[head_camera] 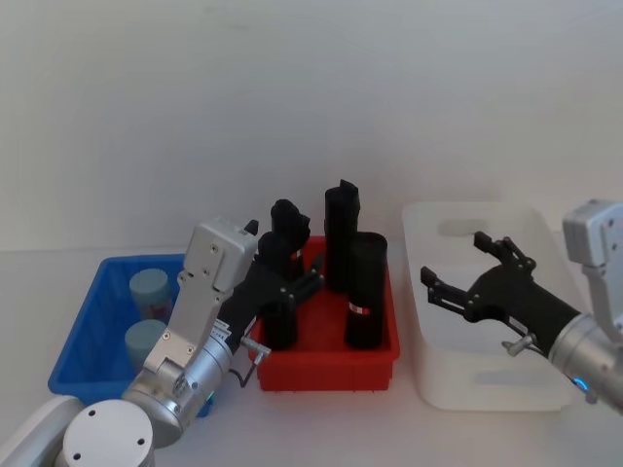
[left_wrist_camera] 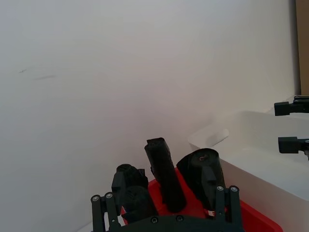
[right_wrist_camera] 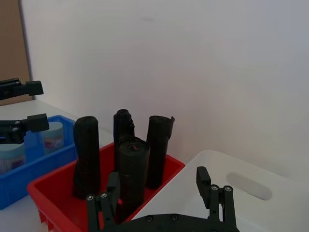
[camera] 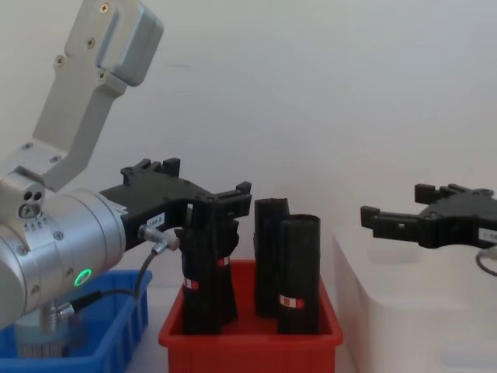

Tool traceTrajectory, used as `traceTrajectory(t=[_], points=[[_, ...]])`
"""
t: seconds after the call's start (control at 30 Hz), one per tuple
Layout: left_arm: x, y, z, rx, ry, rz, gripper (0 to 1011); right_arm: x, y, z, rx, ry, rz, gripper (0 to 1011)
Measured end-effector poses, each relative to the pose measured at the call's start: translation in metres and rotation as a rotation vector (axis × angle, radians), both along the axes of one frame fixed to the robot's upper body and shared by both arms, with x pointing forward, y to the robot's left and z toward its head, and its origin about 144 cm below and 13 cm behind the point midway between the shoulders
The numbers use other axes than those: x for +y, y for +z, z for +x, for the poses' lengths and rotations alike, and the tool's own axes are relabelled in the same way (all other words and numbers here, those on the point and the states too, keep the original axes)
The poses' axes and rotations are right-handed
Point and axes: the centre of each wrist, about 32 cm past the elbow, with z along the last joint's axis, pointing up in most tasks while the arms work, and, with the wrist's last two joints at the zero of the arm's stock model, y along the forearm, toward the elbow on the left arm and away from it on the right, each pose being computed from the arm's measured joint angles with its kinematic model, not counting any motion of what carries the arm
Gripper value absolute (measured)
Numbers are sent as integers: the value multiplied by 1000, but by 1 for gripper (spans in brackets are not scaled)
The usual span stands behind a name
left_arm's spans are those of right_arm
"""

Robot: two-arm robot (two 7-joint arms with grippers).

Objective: Pick the cotton swabs from the blue box and place them into the white box.

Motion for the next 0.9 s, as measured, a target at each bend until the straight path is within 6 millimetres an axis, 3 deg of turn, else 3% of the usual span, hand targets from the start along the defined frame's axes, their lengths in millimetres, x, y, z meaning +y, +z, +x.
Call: traceTrajectory(t=[0.4, 0.9], points=[[0, 0, 0, 0, 0, 0, 1004, 1, 8, 54, 54, 168, -50, 1002], [0, 0, 0, 0, 0, 0, 1004, 25, 26, 150, 206, 413, -137, 1002]])
